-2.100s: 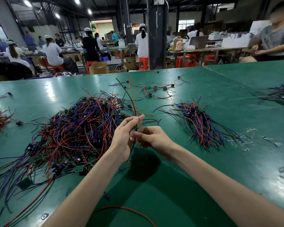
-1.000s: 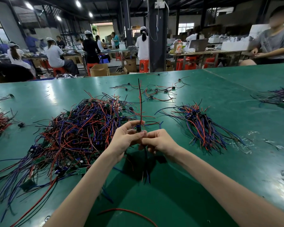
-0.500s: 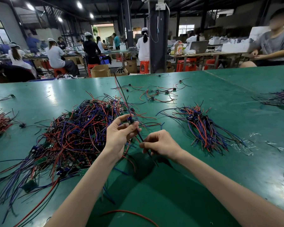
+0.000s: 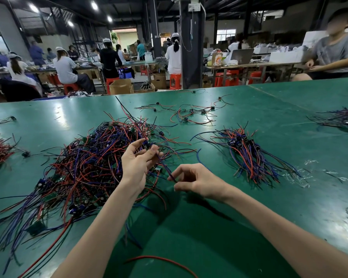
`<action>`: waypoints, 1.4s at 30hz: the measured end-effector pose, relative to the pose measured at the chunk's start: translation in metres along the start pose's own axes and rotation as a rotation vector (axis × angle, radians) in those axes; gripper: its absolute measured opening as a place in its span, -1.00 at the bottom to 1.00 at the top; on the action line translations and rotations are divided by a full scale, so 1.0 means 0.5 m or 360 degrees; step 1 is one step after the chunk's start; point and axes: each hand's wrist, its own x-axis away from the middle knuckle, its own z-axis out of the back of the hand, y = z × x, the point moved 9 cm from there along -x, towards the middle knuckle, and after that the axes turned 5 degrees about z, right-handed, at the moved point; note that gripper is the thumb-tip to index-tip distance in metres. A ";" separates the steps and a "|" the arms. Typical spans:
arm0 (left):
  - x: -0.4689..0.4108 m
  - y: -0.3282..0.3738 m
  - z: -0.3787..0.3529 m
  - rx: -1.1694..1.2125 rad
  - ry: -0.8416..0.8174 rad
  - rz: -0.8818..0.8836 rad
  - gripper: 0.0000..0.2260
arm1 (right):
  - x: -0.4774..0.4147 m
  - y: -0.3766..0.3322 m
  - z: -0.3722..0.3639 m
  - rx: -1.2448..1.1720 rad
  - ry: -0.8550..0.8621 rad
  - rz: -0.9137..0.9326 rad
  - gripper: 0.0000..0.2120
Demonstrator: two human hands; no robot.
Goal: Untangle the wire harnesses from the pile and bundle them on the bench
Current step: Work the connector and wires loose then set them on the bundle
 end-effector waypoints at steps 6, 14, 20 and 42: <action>-0.003 -0.008 0.016 -0.0079 0.0075 0.0025 -0.69 | 0.004 -0.028 -0.023 -0.0047 -0.0041 0.0079 -0.95; -0.009 -0.011 0.025 0.0015 0.0101 0.0098 -0.67 | 0.011 -0.042 -0.026 0.0017 -0.0038 0.0058 -0.87; -0.011 -0.021 0.020 0.0267 0.0088 0.0294 -0.70 | 0.026 0.028 -0.031 -0.0590 0.0093 -0.0635 -0.87; -0.018 -0.032 0.036 0.0331 0.0164 0.0364 -0.68 | 0.019 -0.036 -0.060 -0.0288 -0.0024 -0.0190 -0.73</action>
